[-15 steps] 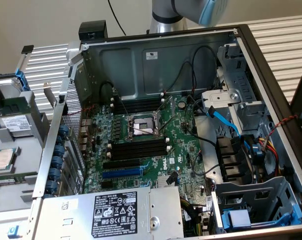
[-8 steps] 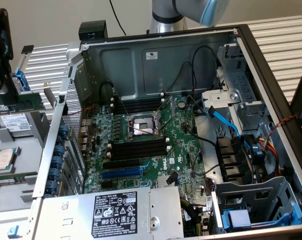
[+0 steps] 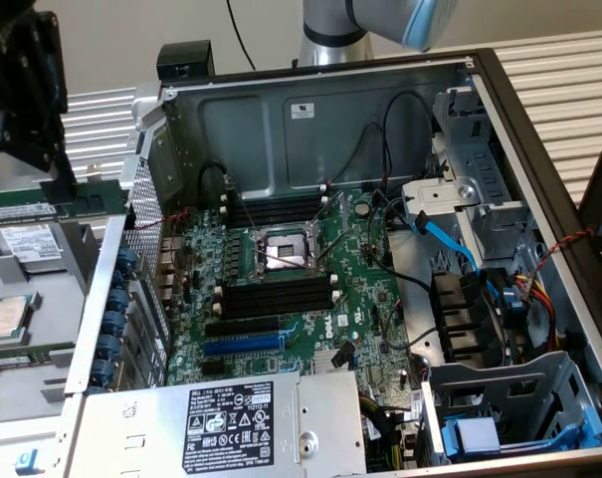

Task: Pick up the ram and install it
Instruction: 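Pick up the ram and move it above insertion slot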

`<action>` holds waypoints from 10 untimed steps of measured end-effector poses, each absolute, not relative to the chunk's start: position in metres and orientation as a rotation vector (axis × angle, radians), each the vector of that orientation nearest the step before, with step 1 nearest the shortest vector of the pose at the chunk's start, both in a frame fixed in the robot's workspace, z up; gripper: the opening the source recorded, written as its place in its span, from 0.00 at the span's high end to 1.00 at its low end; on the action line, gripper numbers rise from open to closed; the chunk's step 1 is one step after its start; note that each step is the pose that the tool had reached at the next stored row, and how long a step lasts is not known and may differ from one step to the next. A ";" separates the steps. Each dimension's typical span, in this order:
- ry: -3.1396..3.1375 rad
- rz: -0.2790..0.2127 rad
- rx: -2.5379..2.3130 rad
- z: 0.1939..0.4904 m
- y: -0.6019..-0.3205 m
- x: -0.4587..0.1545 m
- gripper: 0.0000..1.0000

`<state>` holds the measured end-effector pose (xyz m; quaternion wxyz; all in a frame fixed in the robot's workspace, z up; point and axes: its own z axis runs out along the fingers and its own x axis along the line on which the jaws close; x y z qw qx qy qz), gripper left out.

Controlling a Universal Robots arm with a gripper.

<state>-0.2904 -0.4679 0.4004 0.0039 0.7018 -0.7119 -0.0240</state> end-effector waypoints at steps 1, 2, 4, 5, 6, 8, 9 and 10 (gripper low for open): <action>-2.231 -0.075 2.199 0.400 -0.468 -0.286 0.88; -2.231 -0.076 2.199 0.400 -0.468 -0.281 0.88; -2.231 -0.076 2.199 0.400 -0.468 -0.272 0.88; -2.231 -0.076 2.199 0.400 -0.468 -0.267 0.88; -2.231 -0.076 2.199 0.400 -0.468 -0.263 0.88; -2.230 -0.077 2.199 0.400 -0.468 -0.254 0.88; -2.230 -0.077 2.199 0.400 -0.468 -0.249 0.88; -2.230 -0.078 2.198 0.400 -0.468 -0.245 0.88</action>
